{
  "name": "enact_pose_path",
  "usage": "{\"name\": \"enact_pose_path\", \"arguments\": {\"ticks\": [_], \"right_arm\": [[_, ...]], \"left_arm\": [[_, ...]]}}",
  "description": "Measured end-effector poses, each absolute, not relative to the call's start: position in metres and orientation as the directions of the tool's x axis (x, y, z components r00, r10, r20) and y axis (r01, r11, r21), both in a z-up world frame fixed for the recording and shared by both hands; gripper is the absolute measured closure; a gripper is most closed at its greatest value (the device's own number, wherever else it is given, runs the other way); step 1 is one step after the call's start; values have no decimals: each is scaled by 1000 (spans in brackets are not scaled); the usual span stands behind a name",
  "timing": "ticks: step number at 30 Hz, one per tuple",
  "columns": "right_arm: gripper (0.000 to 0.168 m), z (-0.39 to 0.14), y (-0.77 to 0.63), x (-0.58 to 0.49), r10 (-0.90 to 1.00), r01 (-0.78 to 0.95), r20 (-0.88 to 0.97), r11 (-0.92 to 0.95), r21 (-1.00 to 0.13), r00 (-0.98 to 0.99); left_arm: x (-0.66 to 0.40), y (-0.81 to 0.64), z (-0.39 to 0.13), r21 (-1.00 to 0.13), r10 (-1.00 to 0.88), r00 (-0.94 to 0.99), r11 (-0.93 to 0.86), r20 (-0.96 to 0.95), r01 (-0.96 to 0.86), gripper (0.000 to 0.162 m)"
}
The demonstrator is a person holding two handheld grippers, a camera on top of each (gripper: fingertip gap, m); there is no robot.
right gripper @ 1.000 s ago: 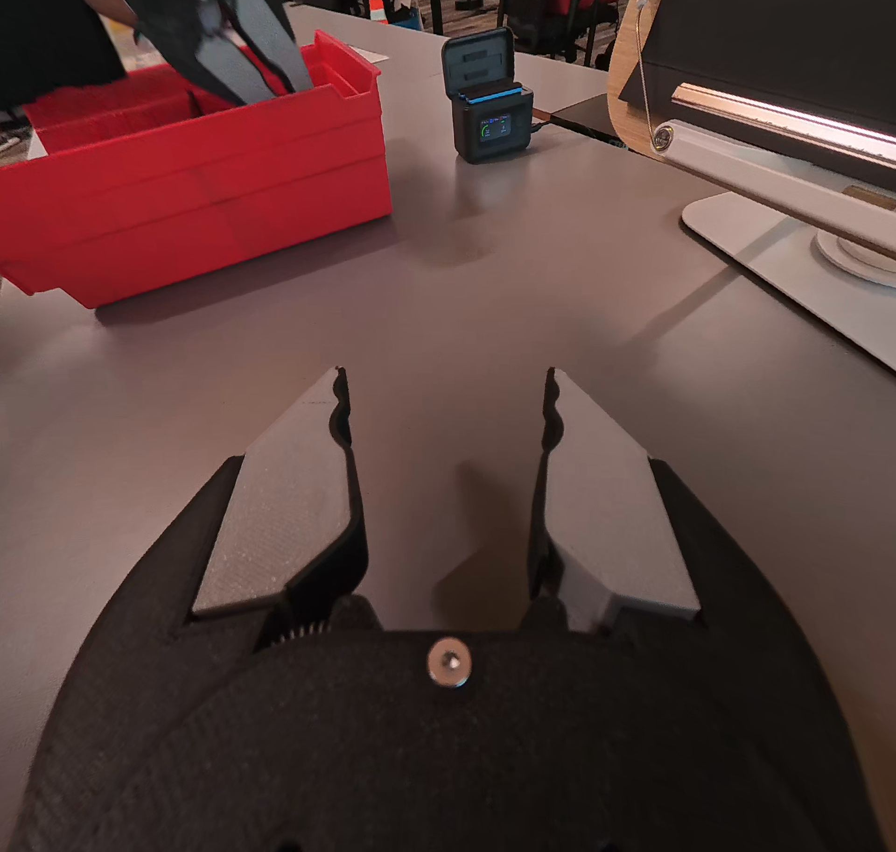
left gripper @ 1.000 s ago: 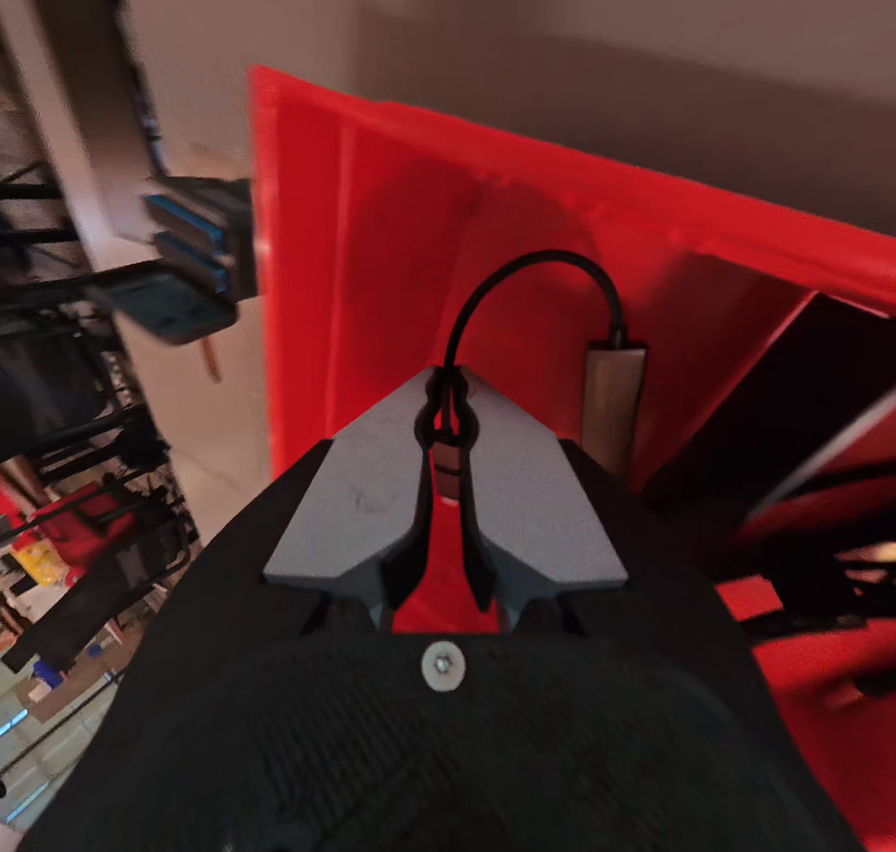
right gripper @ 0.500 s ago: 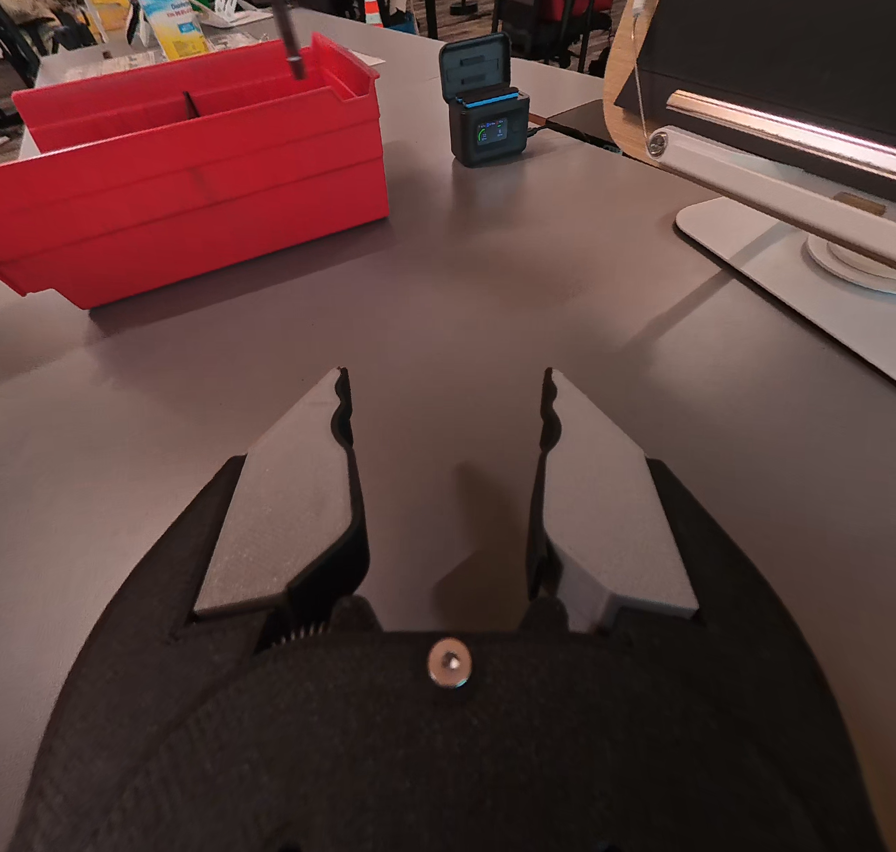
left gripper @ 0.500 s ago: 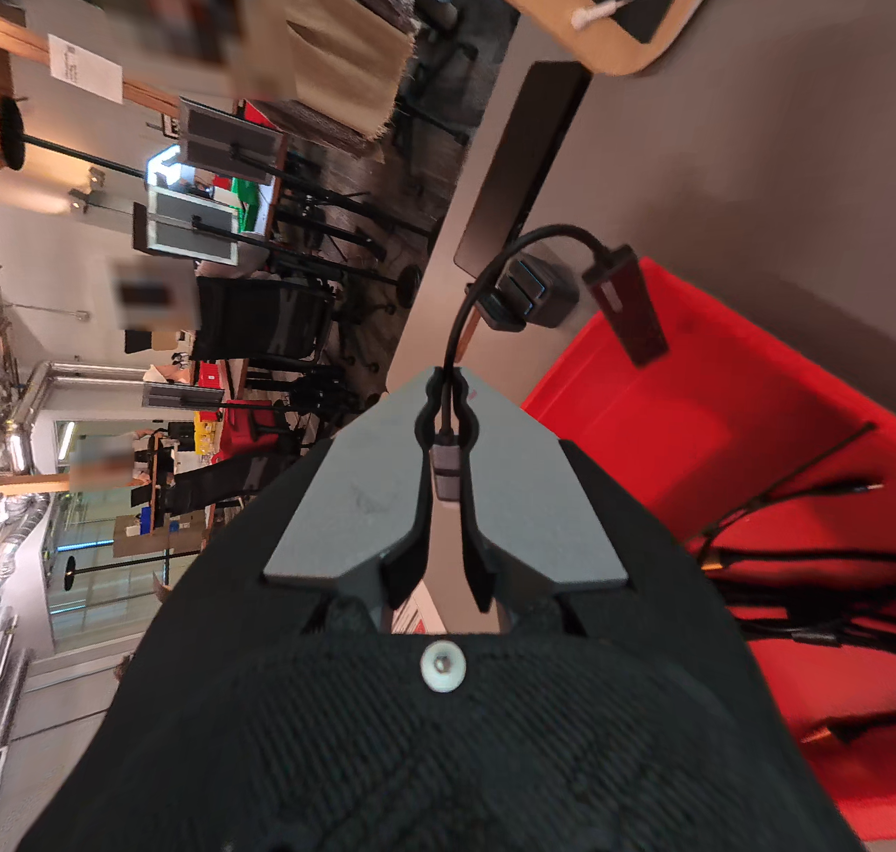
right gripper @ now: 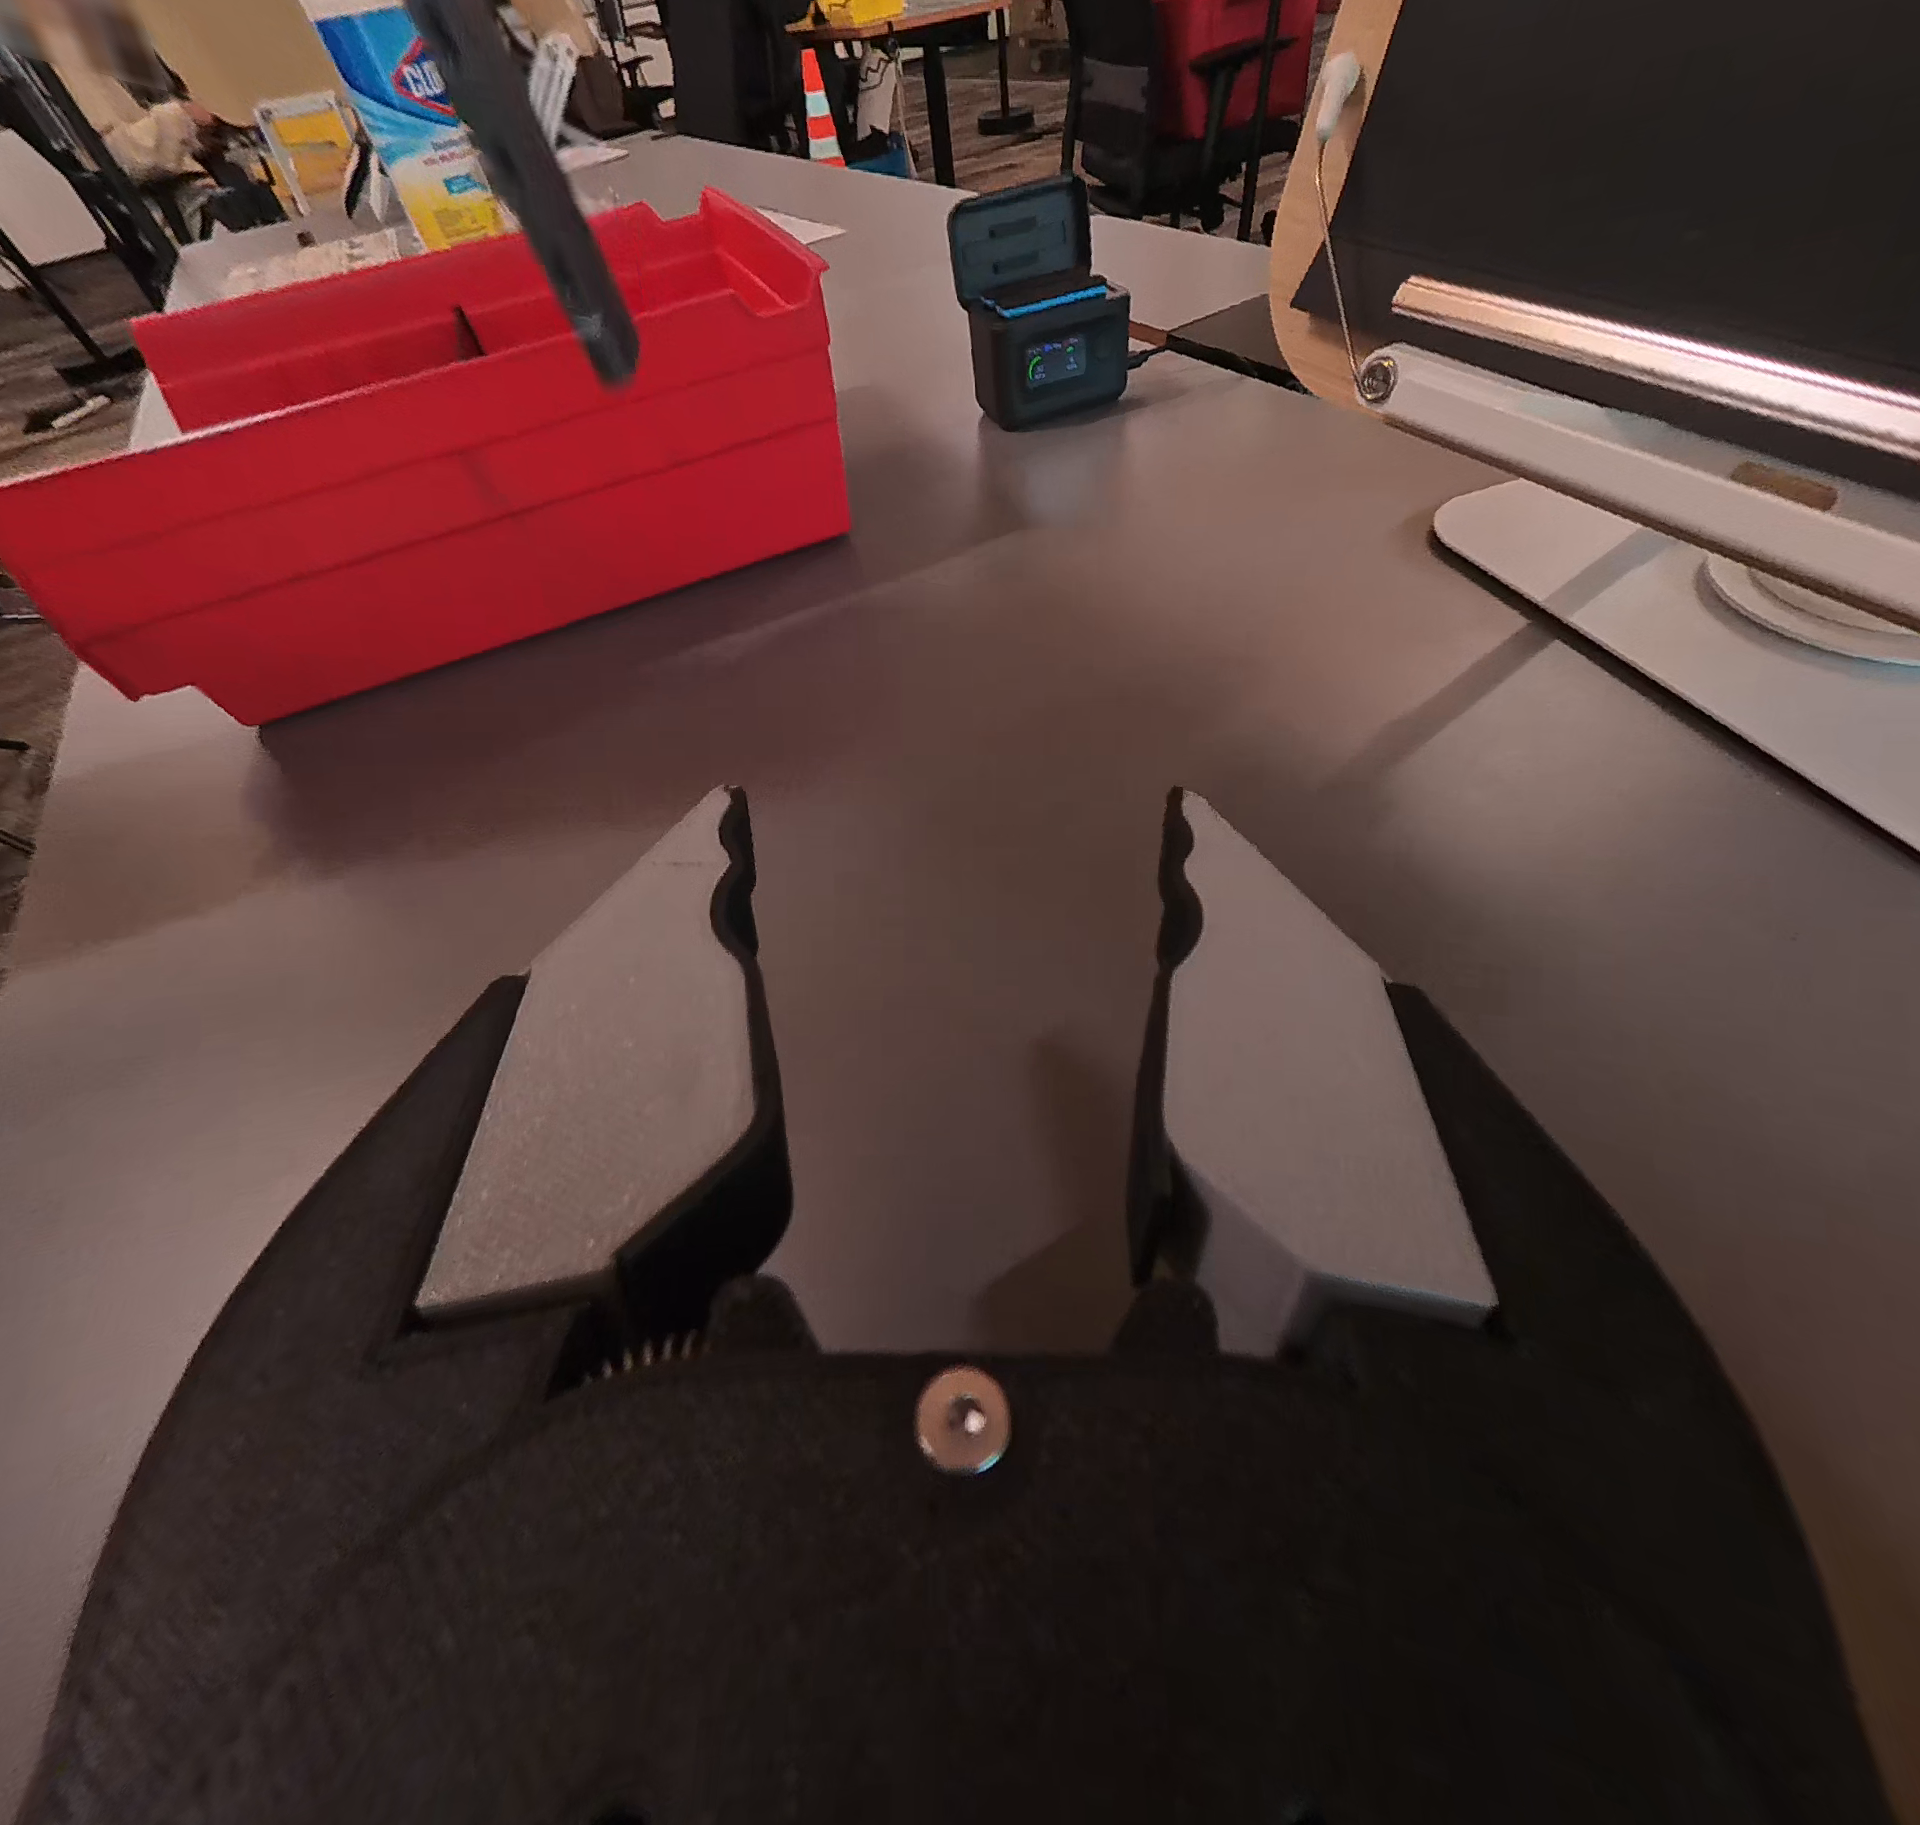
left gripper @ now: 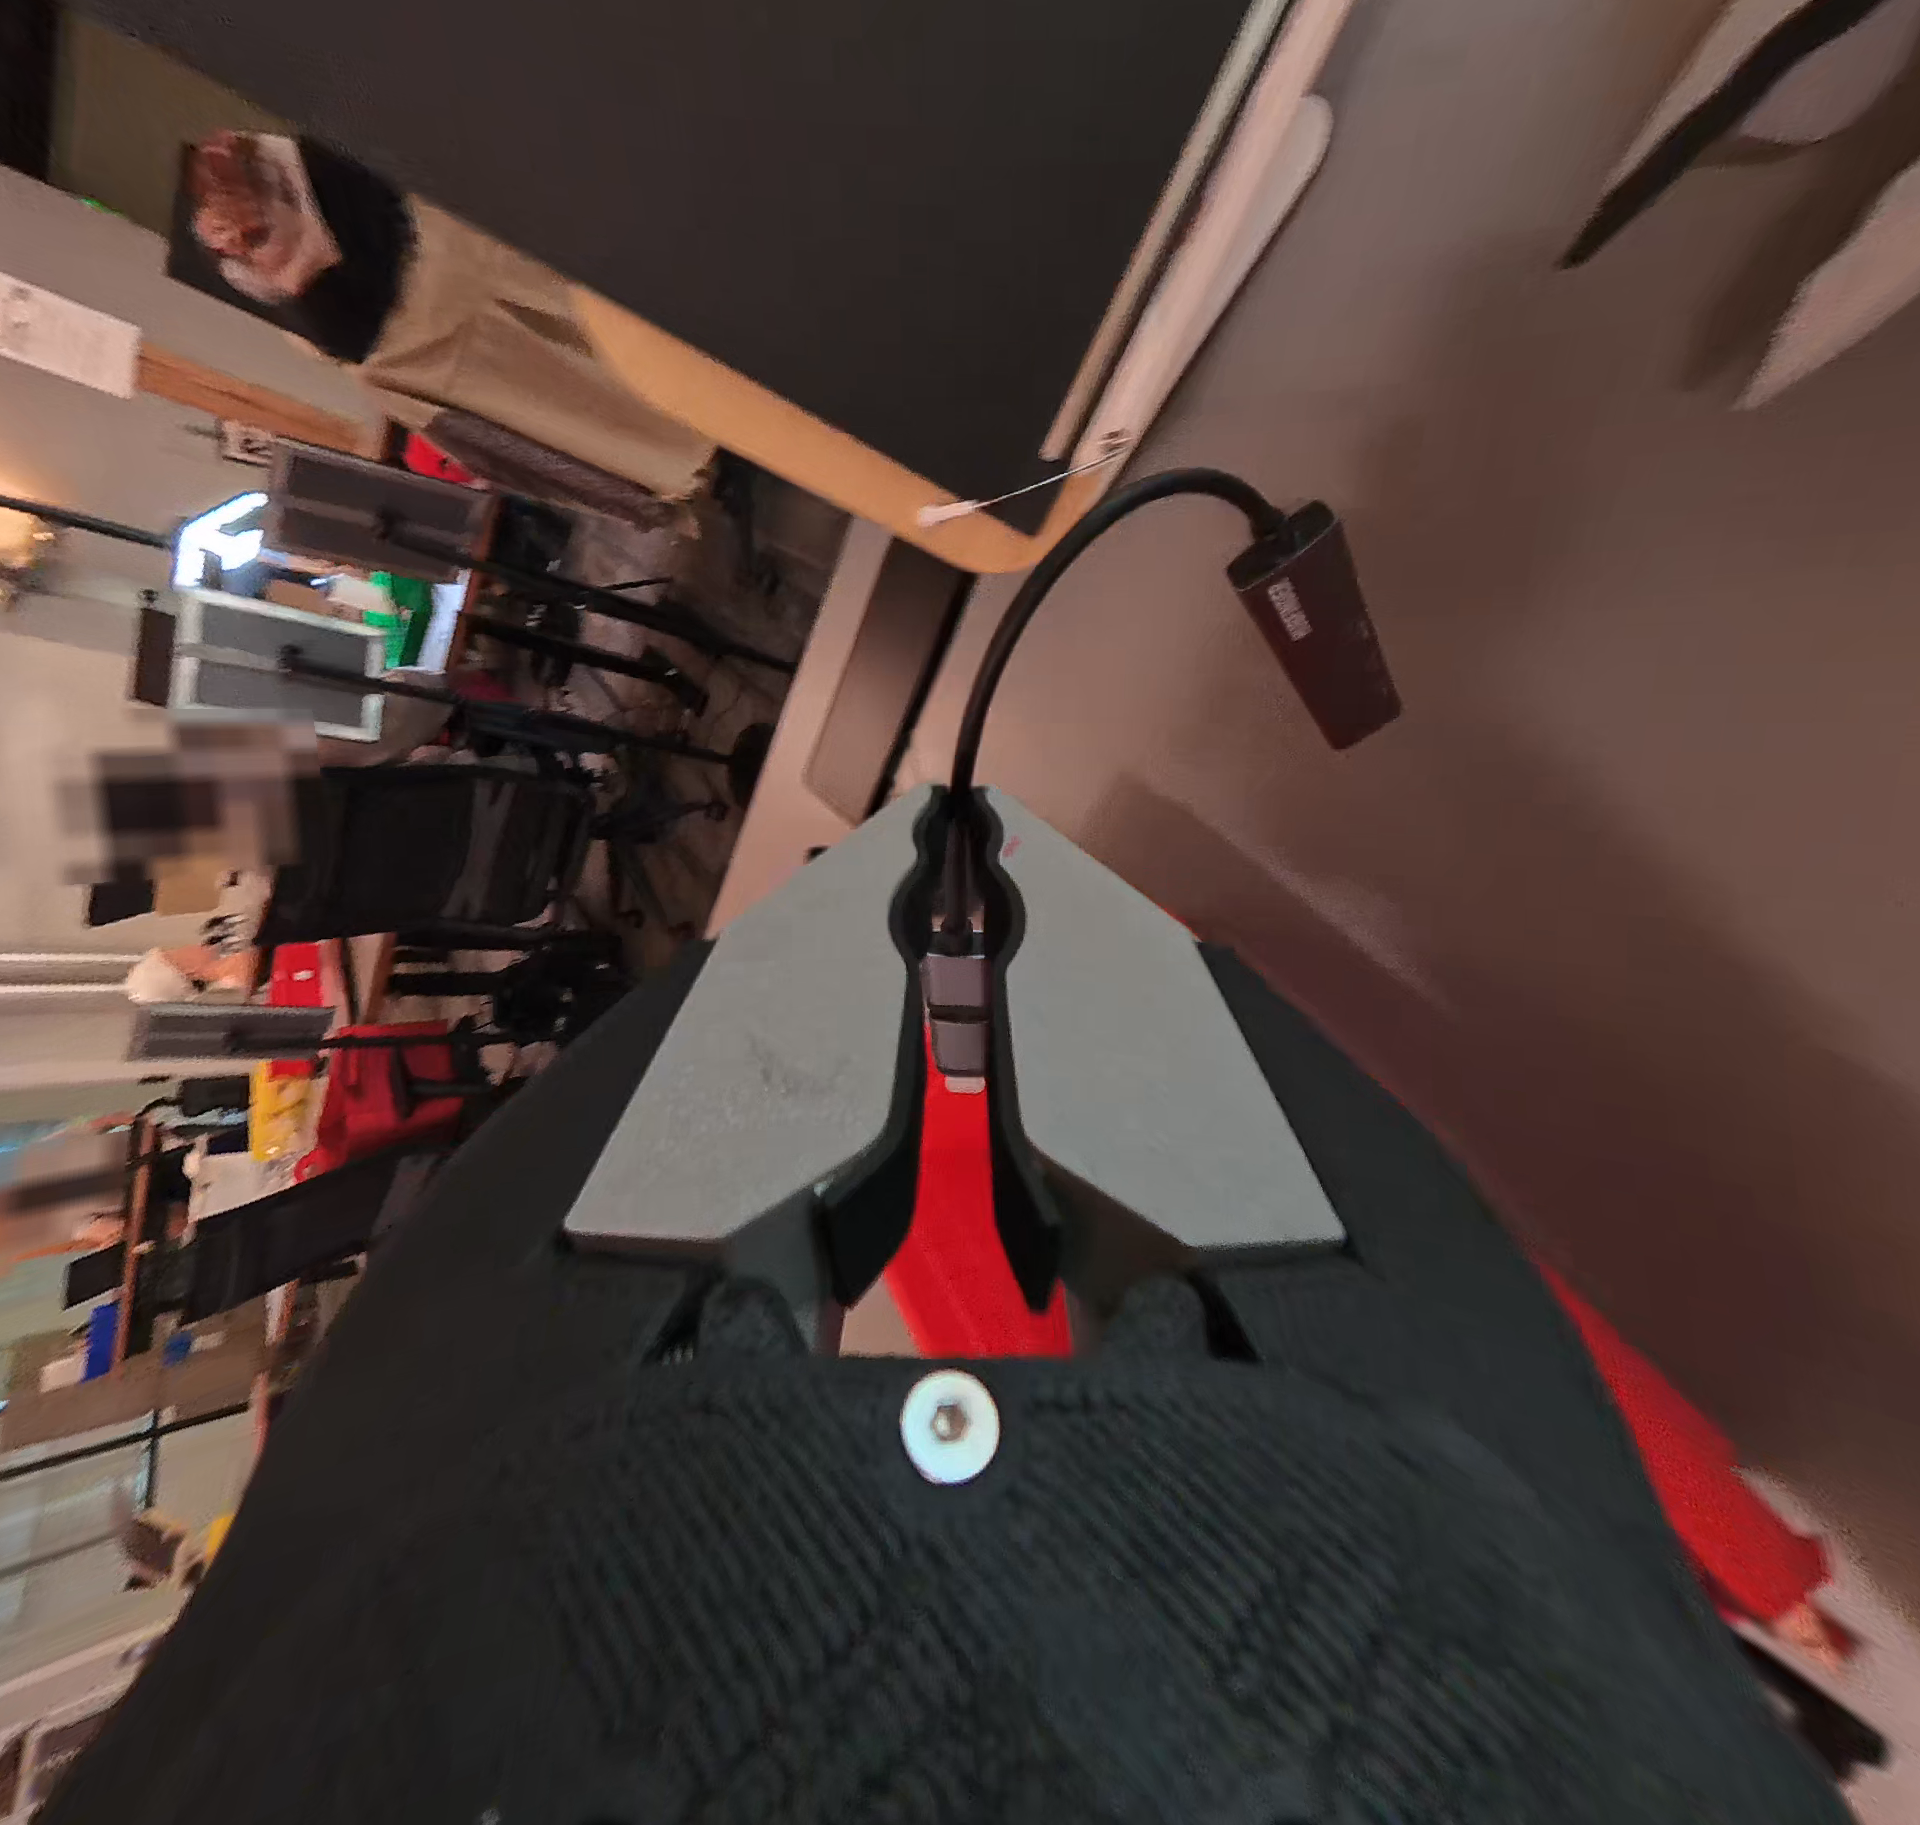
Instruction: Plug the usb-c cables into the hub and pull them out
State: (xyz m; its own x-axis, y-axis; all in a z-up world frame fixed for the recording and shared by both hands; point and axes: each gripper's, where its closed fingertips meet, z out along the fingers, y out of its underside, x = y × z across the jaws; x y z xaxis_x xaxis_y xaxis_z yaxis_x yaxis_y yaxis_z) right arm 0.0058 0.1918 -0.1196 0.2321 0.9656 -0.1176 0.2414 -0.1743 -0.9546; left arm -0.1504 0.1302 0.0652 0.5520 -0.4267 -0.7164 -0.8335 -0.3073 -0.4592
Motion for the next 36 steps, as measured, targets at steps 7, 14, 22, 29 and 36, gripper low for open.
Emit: {"name": "enact_pose_path", "arguments": {"ticks": [7, 14, 22, 29, 36], "right_arm": [[93, -87, 187, 16, 977, 134, -77, -105, -985, 196], [95, -90, 207, 27, 954, 130, -115, -156, -979, 279], [98, -95, 214, 30, 939, 148, -126, -181, -972, 319], [99, -103, 215, 27, 940, 184, -111, -178, -967, 324], [99, -115, 211, 19, 944, 226, -116, -191, -955, 309]], "left_arm": [[-75, 126, -44, -362, -693, 506, -359, -514, -860, 161], [-36, 152, -135, -384, -744, 598, -480, -299, -789, 160], [-59, 158, -90, -502, -654, 699, -518, -290, -693, 140], [-159, 103, -7, -543, -528, 778, -565, -341, -622, 131], [-243, 24, -52, -397, -465, 853, -755, -237, -522, 131]]}}
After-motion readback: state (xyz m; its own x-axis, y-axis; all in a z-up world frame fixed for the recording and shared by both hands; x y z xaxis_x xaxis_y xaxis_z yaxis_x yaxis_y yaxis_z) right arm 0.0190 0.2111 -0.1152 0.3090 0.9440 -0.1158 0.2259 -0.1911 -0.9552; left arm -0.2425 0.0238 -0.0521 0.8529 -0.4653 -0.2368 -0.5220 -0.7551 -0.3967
